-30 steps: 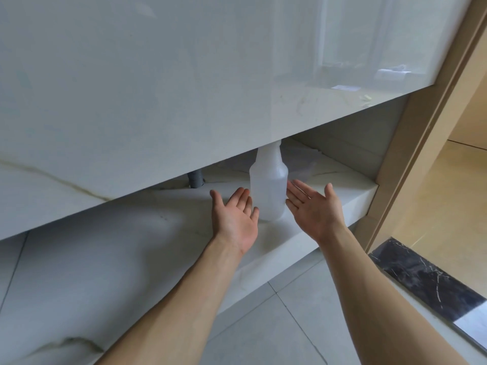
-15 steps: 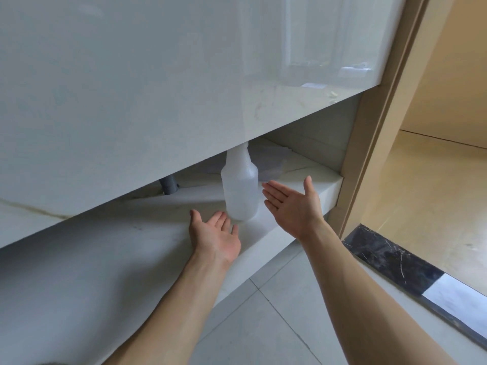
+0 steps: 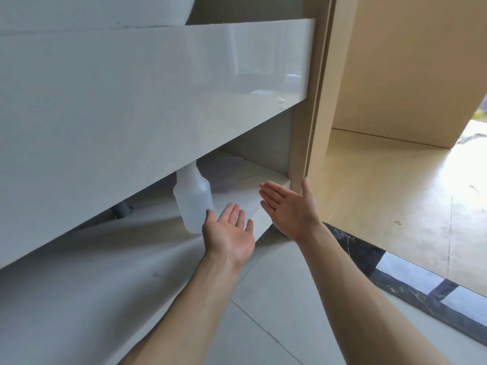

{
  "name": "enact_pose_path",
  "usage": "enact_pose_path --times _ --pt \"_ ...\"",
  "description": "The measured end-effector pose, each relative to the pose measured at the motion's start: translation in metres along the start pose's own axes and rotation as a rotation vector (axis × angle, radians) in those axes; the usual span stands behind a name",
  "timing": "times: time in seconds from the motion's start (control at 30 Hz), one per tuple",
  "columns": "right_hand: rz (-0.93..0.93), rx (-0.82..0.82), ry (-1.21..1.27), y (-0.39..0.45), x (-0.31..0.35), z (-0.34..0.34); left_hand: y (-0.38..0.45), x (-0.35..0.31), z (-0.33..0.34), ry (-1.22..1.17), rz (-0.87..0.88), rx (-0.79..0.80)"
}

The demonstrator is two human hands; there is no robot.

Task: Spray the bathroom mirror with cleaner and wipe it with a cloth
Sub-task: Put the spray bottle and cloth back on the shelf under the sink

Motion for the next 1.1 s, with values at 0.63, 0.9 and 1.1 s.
enact_pose_path --times 0.63,0.9,1.1 --pt "-0.298 -0.304 -0.086 -0.173 0.311 0.21 -0.178 -0.141 0.344 0.568 0.151 0.399" --pt "-0.371 -0.107 -0.416 -0.202 0.393 0.467 -0.278 -0.396 0.442 0.608 0.609 0.329" --pt "-0.28 0.107 -0.705 -0.194 0.326 0.61 -0.311 -0.581 0.366 0.698 0.879 -0.08"
Point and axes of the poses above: each hand's wrist, its own y-axis towards the middle knuckle, its own z-axis out of the palm, x = y × z, the point moved 8 cm from there along y, towards the middle knuckle, and after that the axes turned 9 degrees about -x, right-handed, at the moved point
